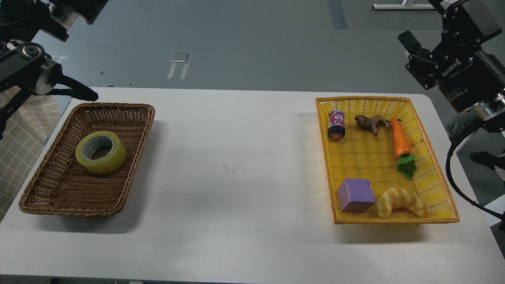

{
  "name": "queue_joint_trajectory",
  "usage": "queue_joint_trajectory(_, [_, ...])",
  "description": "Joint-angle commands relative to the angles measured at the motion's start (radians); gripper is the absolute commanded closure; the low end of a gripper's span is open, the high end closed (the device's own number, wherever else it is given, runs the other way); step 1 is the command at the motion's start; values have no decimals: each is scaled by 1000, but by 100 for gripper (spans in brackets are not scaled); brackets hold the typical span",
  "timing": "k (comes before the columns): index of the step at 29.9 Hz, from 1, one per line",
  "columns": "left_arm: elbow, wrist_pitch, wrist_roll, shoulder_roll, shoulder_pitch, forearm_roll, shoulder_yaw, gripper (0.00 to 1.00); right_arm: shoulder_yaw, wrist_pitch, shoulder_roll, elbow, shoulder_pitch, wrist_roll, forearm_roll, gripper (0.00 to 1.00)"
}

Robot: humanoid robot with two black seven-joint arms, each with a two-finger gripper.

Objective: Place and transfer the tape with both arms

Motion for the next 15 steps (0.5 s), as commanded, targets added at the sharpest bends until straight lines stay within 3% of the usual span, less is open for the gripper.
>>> queue_joint_trajectory(1, [-27, -47, 140, -81, -14, -98, -115, 2, -1, -4, 0, -3, 41, -32, 0, 0])
queue_joint_trajectory(5, [-120, 20, 139, -156, 63, -75, -194, 2, 2, -46, 11, -2, 56, -23, 3, 0])
queue_joint_trajectory(7, [-200, 34, 139, -230, 228, 20, -284, 2, 5, -70, 32, -2, 67, -17, 8, 0])
queue_joint_trajectory(12, [-297, 31, 153, -382, 480, 140, -488, 2, 8, -69, 52, 30, 55, -3, 11, 0])
queue_joint_trajectory(15, [-299, 31, 156, -426, 514, 148, -528, 2, 19, -70, 54, 35, 53, -3, 11, 0])
